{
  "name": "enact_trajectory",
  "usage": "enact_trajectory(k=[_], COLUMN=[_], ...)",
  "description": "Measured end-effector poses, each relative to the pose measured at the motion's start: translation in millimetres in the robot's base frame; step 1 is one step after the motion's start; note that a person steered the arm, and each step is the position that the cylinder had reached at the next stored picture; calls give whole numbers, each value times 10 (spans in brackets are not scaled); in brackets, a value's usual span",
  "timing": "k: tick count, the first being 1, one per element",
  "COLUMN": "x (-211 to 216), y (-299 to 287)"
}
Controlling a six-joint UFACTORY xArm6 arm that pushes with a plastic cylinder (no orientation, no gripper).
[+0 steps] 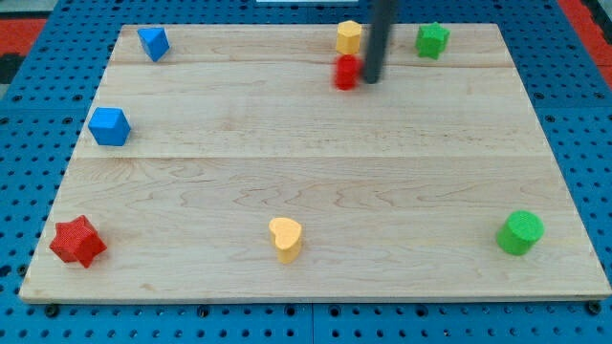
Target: Push the red circle to the top side of the blue cube
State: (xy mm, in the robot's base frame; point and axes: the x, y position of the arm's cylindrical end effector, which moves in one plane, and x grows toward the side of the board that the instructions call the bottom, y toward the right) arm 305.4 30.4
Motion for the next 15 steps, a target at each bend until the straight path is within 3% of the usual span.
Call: enact_trajectory(k=[1, 2, 3, 4, 5, 6, 7, 9, 10, 11, 12, 13, 14, 15], x=[88, 112, 76, -349, -432, -170, -134, -3, 196, 169, 159, 319, 648, 716], y=[-1540, -1194, -286, -208, -1365, -2691, -2421, -775, -1061, -1862, -2290, -1861, -1994, -2084])
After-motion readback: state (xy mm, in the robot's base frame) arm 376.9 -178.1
